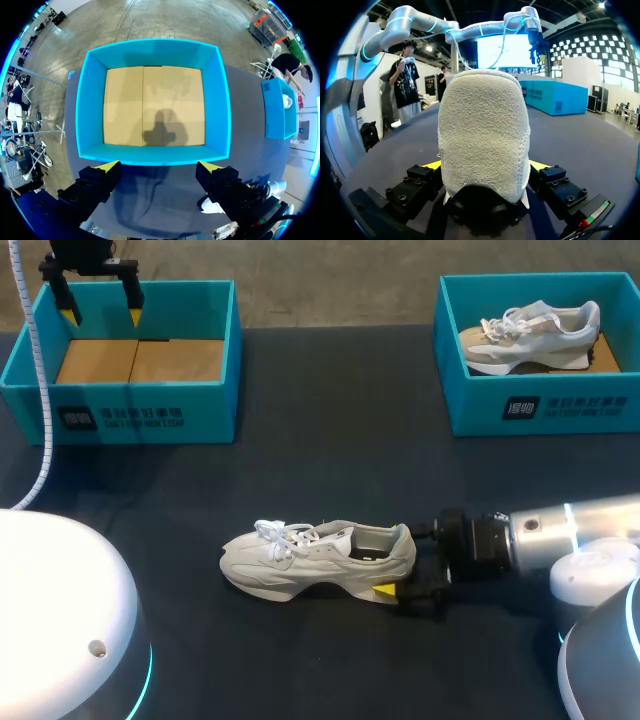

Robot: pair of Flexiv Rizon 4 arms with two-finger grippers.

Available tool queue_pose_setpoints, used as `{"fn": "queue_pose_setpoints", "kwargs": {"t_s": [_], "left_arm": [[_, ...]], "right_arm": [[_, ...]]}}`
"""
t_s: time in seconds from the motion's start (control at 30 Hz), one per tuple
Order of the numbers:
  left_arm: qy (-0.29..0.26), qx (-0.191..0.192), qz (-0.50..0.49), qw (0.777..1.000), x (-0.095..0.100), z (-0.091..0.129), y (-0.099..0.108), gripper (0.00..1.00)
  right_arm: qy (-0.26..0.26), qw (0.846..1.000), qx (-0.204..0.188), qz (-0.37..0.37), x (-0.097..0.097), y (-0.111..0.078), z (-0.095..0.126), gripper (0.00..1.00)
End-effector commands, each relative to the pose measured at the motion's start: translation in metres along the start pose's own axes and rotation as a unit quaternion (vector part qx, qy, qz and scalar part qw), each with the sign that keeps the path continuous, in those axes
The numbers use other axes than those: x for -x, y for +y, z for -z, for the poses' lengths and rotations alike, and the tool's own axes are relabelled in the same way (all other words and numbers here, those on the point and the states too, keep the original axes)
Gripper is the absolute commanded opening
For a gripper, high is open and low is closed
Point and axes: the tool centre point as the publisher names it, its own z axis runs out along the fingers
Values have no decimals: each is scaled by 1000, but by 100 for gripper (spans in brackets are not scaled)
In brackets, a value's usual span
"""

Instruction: Take the shoe out of the shoebox, open the shoe tongue, remove and reinsert the insole, then place the shoe into the shoebox

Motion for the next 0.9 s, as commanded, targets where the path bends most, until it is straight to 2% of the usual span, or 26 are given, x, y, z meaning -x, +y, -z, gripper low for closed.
{"fn": "queue_pose_setpoints", "kwargs": {"t_s": [0.03,0.47,0.5,0.53,0.57,0.6,0.63,0.9], "left_arm": [[0,0,0,1000,0,0,0,100],[0,0,0,1000,0,0,0,100],[0,0,0,1000,0,0,0,100],[0,0,0,1000,0,0,0,100],[0,0,0,1000,0,0,0,100],[0,0,0,1000,0,0,0,100],[0,0,0,1000,0,0,0,100],[0,0,0,1000,0,0,0,100]], "right_arm": [[-4,1000,-2,0,-2,1,-3,100],[-3,1000,-7,-4,3,-2,-7,100],[-4,1000,-8,-5,2,-3,-7,97],[-4,1000,-8,-5,2,-3,-6,76],[-5,1000,-8,-5,2,-4,-6,43],[-6,1000,-9,-5,1,-4,-5,17],[-7,1000,-8,-5,0,-5,-5,0],[-5,1000,-6,2,-4,-2,-5,0]]}}
